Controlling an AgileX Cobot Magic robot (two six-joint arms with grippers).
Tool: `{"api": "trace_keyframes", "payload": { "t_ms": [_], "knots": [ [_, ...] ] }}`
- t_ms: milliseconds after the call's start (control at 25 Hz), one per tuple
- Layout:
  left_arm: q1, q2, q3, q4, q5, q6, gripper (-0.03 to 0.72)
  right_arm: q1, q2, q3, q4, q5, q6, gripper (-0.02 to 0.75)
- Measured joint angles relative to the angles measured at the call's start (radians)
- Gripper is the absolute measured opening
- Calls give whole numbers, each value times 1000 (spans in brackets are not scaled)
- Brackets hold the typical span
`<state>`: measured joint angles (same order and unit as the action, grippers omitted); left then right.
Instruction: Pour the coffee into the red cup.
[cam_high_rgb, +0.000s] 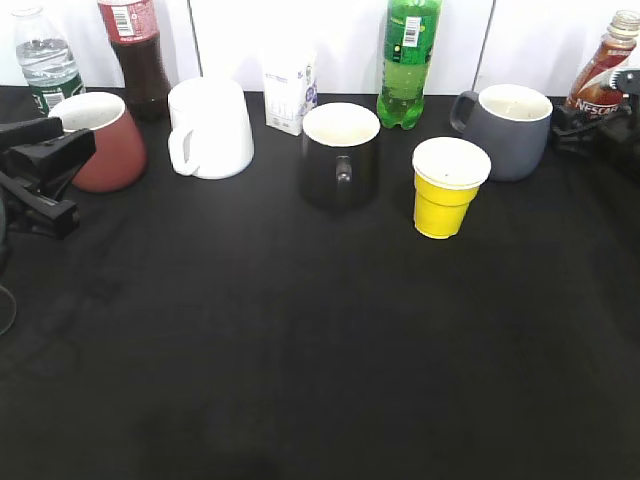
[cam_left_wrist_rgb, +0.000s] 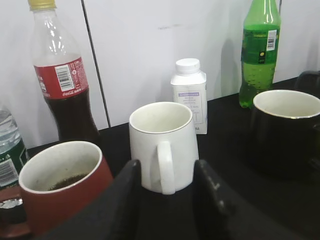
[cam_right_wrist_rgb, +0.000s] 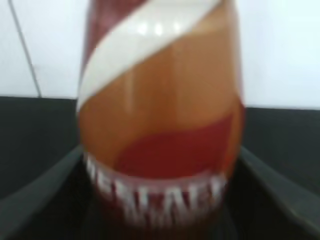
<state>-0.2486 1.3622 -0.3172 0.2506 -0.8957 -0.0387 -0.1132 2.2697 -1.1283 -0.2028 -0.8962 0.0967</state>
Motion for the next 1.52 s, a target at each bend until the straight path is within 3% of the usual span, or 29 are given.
{"api": "trace_keyframes", "payload": {
  "t_ms": [280, 400, 520, 600, 720, 800, 920, 1040, 1120, 1160, 1280, 1520],
  "knots": [
    [0, 0, 0, 14, 10, 0, 271, 0, -105, 174, 0, -1, 1, 597],
    [-1, 0, -45, 83, 161, 0, 271, 0, -220, 270, -7, 66, 3, 595],
    [-31, 0, -189, 86, 432, 0, 271, 0, -383, 290, -33, 331, 13, 594],
    [-92, 0, -293, 84, 704, 0, 271, 22, -488, 286, -47, 549, 27, 591],
    [-190, 0, -435, 68, 1088, 0, 271, 138, -604, 234, -31, 989, 30, 591],
    [-214, 0, -508, -25, 1333, 0, 271, 227, -656, 219, 14, 1252, 30, 591],
    [-217, -19, -548, -204, 1603, 0, 271, 325, -751, 218, 116, 1509, 30, 591],
    [-217, -116, -548, -331, 1750, 0, 278, 355, -908, 218, 164, 1658, 23, 589],
    [-217, -207, -548, -355, 1857, -1, 282, 356, -1047, 218, 196, 1728, 1, 589],
    [-217, -263, -548, -354, 1903, -1, 305, 356, -1117, 218, 203, 1758, -12, 589],
    [-217, -437, -548, -305, 2008, -2, 480, 356, -1316, 218, 203, 1844, -20, 589],
    [-217, -847, -544, -229, 2112, -4, 507, 357, -1607, 276, 203, 1972, -31, 589]
  ]
}}
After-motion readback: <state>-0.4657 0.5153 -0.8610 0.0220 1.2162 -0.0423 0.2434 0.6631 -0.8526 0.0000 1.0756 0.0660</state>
